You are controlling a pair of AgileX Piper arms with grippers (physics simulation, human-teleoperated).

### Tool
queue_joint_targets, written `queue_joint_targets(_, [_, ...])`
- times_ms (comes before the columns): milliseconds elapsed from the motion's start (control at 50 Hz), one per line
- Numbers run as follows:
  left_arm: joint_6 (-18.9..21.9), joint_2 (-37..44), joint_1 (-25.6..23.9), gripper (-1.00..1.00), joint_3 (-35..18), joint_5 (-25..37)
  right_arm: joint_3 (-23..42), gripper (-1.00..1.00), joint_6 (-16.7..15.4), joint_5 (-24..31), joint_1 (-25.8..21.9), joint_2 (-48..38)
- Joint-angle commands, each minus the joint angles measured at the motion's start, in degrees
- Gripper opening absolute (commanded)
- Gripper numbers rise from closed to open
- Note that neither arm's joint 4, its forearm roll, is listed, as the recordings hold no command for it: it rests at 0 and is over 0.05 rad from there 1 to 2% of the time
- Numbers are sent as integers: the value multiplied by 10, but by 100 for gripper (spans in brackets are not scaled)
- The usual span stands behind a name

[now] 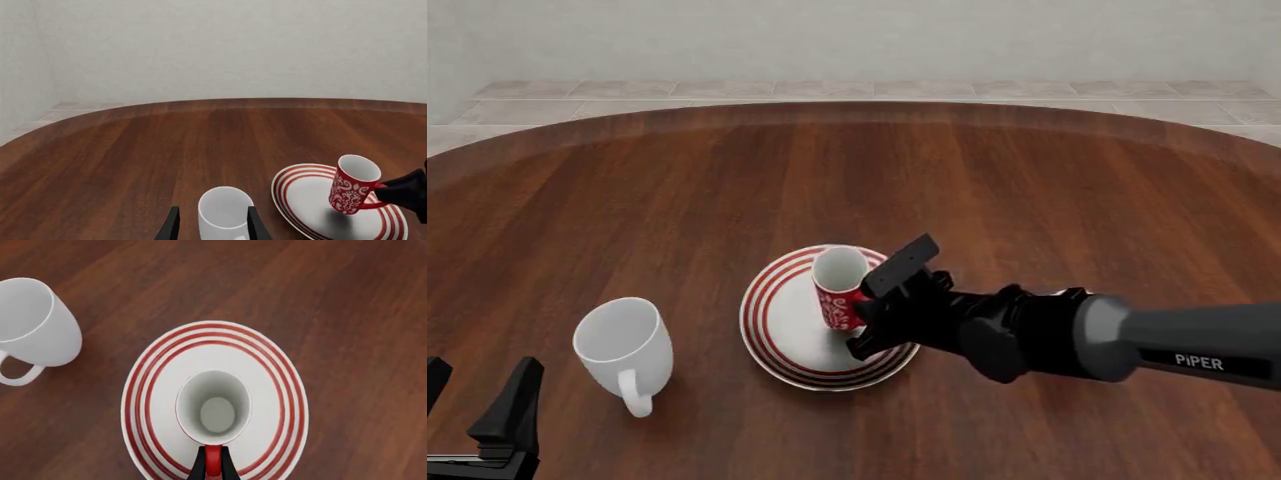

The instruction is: Pick up the red mug and put it on the plate

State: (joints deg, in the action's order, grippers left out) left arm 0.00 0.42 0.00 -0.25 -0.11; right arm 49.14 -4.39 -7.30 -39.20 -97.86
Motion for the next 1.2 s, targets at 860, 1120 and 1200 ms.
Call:
queue_joint_targets(860, [0, 0, 0, 100, 0, 0, 3, -100, 19, -12, -1, -20])
queue_joint_targets(1120, [0, 0, 0, 100, 0, 0, 2, -100, 24, -16, -4, -23])
queue_joint_targets(1200, [0, 0, 0, 100, 0, 0, 1, -100, 24, -18, -5, -25])
